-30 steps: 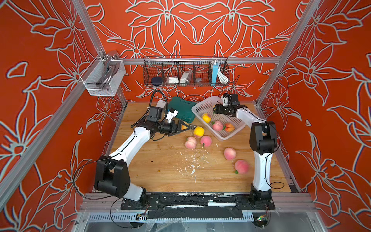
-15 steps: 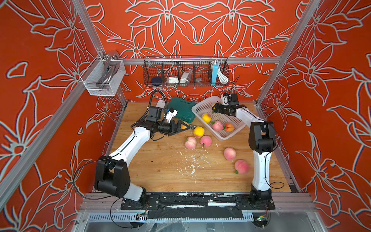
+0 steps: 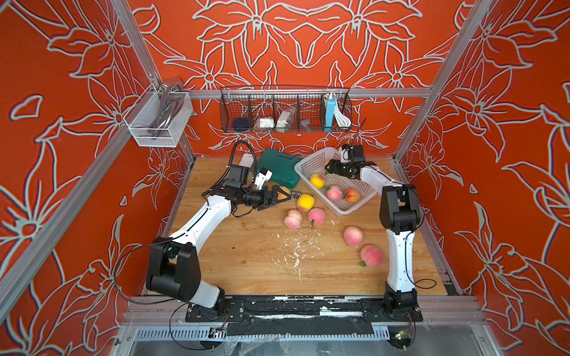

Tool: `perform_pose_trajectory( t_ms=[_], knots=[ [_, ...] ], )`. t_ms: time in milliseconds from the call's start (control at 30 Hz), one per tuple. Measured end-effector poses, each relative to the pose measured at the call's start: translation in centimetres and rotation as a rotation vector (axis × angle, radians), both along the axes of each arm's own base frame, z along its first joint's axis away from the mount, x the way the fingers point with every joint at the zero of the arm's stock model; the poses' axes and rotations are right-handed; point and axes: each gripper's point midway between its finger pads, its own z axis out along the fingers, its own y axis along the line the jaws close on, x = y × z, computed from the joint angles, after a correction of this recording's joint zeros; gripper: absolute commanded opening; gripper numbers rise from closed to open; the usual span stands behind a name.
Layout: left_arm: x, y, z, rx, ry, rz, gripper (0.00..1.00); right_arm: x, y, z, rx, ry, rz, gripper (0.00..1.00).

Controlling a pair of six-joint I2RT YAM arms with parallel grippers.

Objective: Put the peaches into the basket
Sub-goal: Place the peach in the basket.

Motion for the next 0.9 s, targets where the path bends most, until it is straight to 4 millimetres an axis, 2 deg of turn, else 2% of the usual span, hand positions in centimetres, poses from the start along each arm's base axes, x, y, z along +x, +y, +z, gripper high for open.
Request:
perform_pose_trajectory(
  t_ms=[267, 533, 900],
  knots=[
    [-2.2, -3.4, 4.3, -0.114, -0.071, -0.146, 0.68, -0.6, 0.9, 0.6, 0.045, 0.001, 0.054, 0.99],
    [-4.6, -6.0, 8.0, -0.278, -0.109, -0.289, 0.67, -0.9, 1.8, 1.9, 0.109, -0.011, 0.099, 0.99],
    [-7.0, -8.7, 10.4, -0.434, -0.106, -0.422, 0.68, -0.9, 2.5, 3.3, 0.175, -0.035, 0.126, 0.99]
  ],
)
